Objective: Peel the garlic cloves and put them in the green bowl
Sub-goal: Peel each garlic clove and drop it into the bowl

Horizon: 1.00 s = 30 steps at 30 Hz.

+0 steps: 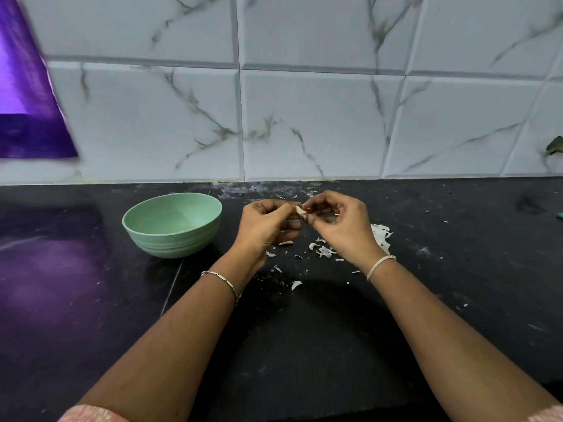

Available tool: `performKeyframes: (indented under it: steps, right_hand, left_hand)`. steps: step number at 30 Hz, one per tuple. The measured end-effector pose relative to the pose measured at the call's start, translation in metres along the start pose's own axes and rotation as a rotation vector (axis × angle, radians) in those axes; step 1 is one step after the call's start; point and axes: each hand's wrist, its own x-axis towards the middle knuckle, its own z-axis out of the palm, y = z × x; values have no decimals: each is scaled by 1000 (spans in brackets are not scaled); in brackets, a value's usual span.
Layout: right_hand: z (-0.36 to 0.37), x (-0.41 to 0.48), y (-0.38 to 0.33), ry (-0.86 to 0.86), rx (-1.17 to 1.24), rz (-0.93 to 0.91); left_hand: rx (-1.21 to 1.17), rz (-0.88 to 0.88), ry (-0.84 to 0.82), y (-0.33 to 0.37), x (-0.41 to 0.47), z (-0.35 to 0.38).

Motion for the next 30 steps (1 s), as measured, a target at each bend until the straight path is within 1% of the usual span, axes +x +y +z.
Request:
performKeyframes:
  steps: [4,8,10,20,26,30]
  right_hand:
    - [0,-1,2,-12,-144,-73]
    - [2,-1,3,-15,-158,-79]
    - [3,-1,3,-13,-136,-67]
    - [6,1,-1,1,165,72]
    - [9,1,0,16,165,66]
    - [7,1,1,34,110,34]
  left_hand:
    - [21,-8,2,-1,0,-1]
    - [50,20,19,-1,2,-3]
    - [41,22,11,-1,2,-4]
    - [18,42,2,-2,5,-5]
    - [-6,49,15,-2,5,-5]
    - [-73,4,-14,0,4,-3]
